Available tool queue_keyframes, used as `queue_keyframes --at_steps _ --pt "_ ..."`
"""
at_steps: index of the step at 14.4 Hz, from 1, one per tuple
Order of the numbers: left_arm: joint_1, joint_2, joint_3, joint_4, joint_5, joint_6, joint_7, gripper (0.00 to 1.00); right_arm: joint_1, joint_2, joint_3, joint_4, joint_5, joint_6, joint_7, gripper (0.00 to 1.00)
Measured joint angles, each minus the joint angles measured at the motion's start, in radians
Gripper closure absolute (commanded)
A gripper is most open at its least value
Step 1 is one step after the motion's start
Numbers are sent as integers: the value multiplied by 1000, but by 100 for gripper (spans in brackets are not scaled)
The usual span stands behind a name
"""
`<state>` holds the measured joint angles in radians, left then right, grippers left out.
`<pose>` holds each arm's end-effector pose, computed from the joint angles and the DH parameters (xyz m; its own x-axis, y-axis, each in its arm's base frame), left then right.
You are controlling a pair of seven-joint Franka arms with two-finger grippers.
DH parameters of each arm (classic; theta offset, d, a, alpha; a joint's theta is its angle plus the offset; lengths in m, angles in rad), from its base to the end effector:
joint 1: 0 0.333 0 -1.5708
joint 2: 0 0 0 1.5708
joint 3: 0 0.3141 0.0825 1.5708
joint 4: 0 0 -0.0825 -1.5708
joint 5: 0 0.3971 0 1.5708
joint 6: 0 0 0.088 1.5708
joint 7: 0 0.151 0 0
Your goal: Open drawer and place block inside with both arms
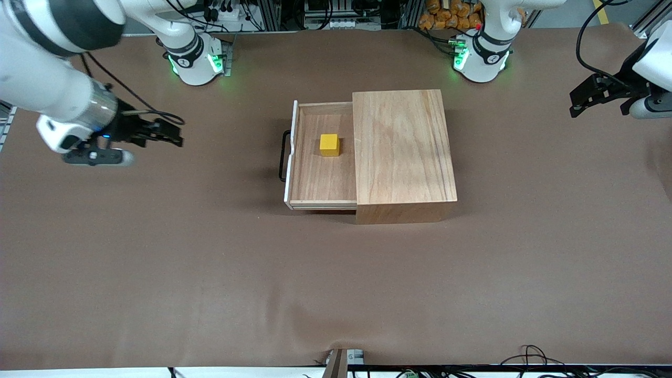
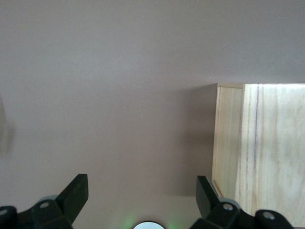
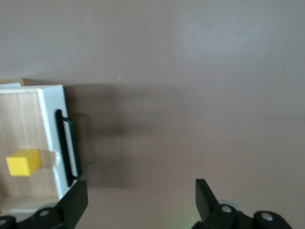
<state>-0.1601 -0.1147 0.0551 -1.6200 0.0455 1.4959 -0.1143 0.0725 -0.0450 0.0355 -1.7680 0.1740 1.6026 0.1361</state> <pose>0.5215 -0.0462 0.6110 0.9999 0.0122 -0.0050 0.0120 -0.9991 -0.0399 0.5369 0.0843 0.5135 0.9892 -0.0329 -0.1425 -0.0547 -0.9869 -0.1516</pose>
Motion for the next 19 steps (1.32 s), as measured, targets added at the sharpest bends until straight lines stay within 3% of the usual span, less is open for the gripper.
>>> queue_keyframes --at_steps 4,7,11,19 --pt "0 -3 4 7 -11 1 0 0 -164 -73 -21 11 -24 -84 -207 0" --pt "0 -3 5 6 -11 1 0 0 -150 -103 -22 39 -75 -127 -212 0" --pt "3 -2 7 4 -11 1 0 0 -118 -95 -65 161 -80 -238 -210 0" --pt "1 2 5 0 -11 1 0 0 -78 -62 -95 156 -90 -242 -210 0"
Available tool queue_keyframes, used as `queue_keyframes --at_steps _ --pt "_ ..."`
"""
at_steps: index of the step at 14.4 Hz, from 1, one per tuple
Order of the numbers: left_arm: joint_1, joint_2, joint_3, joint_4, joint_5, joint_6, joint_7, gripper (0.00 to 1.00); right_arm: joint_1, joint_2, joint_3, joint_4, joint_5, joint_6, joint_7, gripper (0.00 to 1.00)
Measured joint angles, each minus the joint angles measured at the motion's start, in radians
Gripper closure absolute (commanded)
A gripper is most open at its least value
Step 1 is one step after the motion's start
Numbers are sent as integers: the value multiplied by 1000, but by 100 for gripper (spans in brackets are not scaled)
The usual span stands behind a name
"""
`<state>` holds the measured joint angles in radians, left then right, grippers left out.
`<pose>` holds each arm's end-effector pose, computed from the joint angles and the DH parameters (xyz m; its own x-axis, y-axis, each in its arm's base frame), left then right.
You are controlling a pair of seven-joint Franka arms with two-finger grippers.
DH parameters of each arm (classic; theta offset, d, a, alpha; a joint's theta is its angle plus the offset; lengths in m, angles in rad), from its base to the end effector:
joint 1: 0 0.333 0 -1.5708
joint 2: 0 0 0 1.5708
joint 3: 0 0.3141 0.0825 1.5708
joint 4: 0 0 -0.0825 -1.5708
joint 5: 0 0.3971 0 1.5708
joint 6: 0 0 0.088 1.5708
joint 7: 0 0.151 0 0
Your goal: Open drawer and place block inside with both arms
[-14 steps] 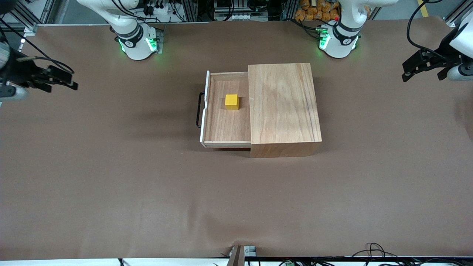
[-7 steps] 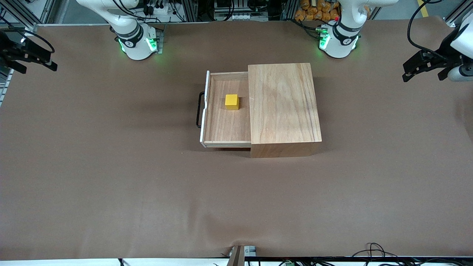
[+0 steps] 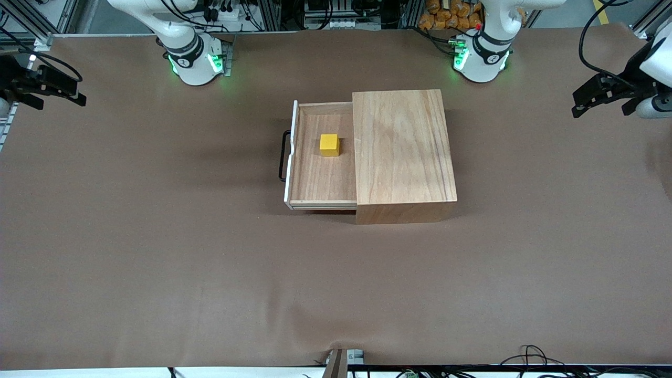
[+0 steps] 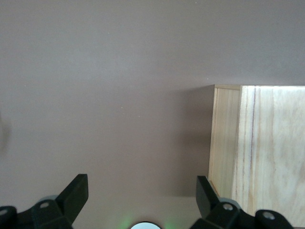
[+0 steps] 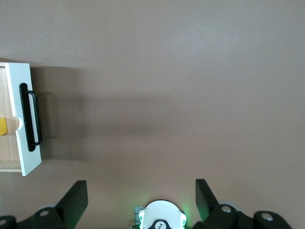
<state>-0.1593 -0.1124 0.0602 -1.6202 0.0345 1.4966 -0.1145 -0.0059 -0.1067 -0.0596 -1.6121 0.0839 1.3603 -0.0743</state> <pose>0.5224 -0.0448 0.6097 0.9998 0.0175 -0.0081 0.0172 -0.9994 -0.0288 0.5044 -0.0207 0.6008 0.9902 0.0279 -0.1369 0.0141 -0.9948 -0.1004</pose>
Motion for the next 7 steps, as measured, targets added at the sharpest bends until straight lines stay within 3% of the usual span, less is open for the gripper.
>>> queue_keyframes --at_steps 7 --pt "4 -5 0 25 0 -1 0 0 11 0 -7 8 -61 2 52 0"
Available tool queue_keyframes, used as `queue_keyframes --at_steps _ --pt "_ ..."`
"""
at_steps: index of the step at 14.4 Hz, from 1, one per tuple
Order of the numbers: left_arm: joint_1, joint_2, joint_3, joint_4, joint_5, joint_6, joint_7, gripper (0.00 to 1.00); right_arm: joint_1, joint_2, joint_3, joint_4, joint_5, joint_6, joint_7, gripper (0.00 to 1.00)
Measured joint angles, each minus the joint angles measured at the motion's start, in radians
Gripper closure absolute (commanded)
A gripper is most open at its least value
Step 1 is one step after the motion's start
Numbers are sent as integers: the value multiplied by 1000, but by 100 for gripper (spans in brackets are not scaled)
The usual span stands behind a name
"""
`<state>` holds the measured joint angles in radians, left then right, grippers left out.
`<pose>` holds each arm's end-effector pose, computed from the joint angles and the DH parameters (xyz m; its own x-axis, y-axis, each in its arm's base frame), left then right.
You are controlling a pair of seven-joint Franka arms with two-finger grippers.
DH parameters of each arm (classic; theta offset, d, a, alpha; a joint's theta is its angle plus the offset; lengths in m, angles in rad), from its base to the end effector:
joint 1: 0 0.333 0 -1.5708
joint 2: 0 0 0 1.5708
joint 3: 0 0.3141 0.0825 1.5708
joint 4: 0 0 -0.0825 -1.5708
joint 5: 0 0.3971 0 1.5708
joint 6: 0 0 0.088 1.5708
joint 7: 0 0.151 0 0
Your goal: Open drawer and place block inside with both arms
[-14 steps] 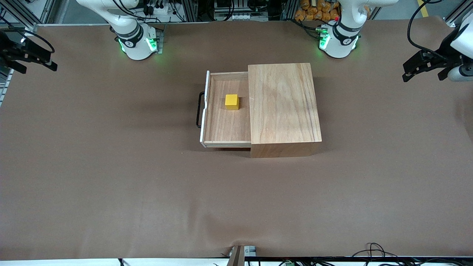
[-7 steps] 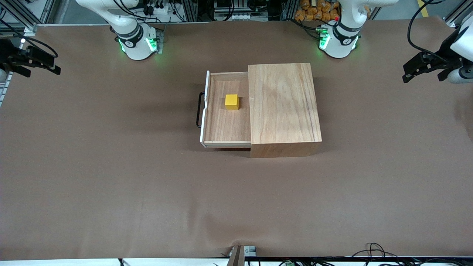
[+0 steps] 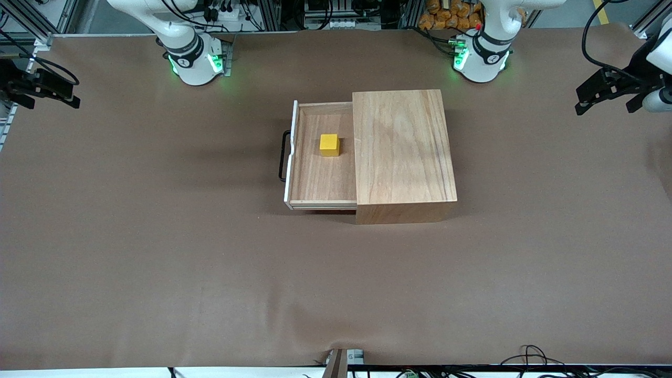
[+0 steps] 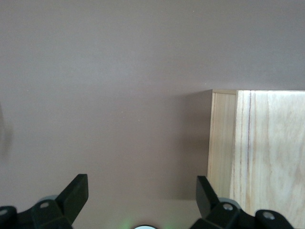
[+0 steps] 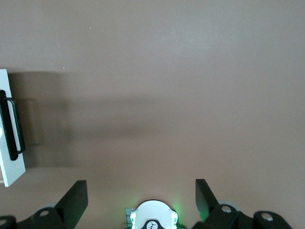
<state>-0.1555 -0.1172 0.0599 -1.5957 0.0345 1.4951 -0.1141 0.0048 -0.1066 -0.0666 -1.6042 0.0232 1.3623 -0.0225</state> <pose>0.5219 -0.0428 0.6238 0.9996 0.0208 0.0194 0.0213 -0.9995 -0.0253 0.5047 -0.0291 0.6039 0.9904 -0.0326 -0.1343 -0.0374 -0.9987 -0.0333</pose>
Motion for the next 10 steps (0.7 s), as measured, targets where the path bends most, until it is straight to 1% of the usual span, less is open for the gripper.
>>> queue_keyframes --at_steps 5,10 --pt "1 2 2 5 0 0 0 0 6 0 1 46 0 -1 19 0" --pt "0 2 2 25 -17 -17 0 0 8 30 1 51 0 1 19 0"
